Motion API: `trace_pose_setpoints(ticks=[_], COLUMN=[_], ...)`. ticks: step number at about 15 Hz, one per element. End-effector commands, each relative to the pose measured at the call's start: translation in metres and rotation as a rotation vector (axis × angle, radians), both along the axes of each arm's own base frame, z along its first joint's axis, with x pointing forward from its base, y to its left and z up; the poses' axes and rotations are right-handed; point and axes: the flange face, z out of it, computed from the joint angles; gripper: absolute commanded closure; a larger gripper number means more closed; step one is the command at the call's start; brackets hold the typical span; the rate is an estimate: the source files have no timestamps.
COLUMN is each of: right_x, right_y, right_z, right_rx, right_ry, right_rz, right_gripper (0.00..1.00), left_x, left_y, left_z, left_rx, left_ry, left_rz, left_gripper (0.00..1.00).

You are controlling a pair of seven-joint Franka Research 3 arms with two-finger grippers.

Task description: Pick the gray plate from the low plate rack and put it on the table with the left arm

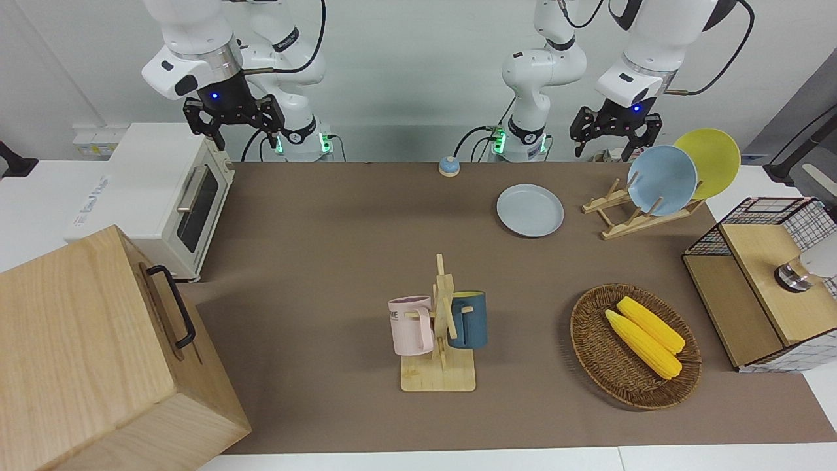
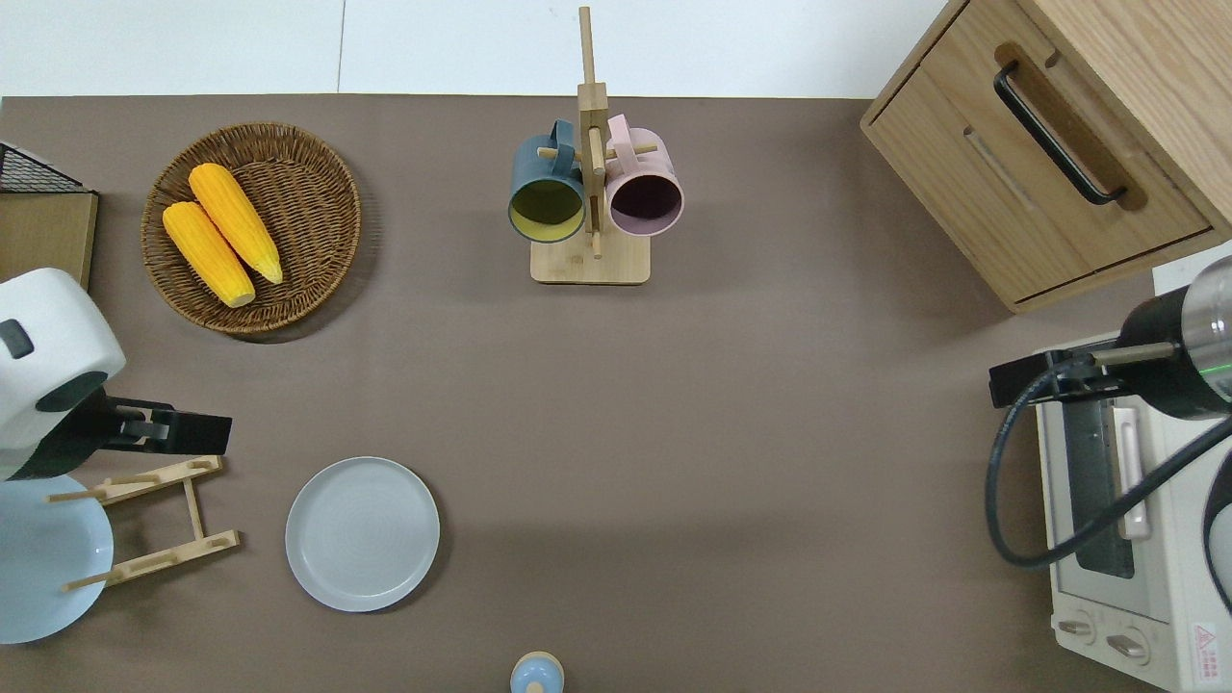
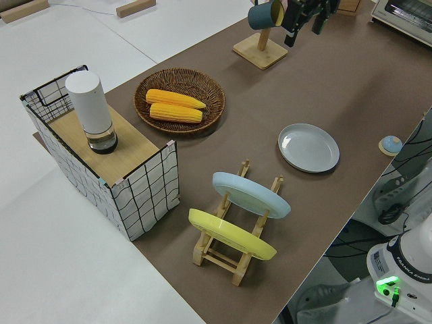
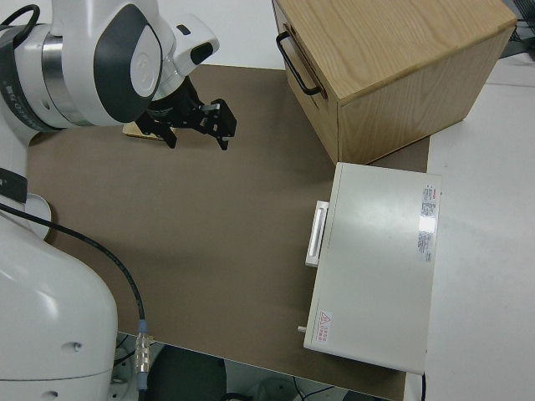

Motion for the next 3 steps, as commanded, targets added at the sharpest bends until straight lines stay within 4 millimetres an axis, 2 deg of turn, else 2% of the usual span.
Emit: trace_pose_setpoints(ticks=[1, 3], right_x=[-0.0025, -0.0024], right_y=[0.0005, -0.0003], right_z=[0.0029, 0.0029], right_rx=[0.006, 0.006], right_ry=[0.007, 0.007], right_rz=[0.000, 0.000], right_gripper=[0.013, 0.013], left_x=[-0.0091, -0.0091], left_y=[0.0062, 0.0072], left_z=[0.0000, 0.0000], left_rx=[-0.011, -0.010], left_ry=[-0.001, -0.001], left_rz=[0.021, 0.027], left_gripper=[0.00, 0.00])
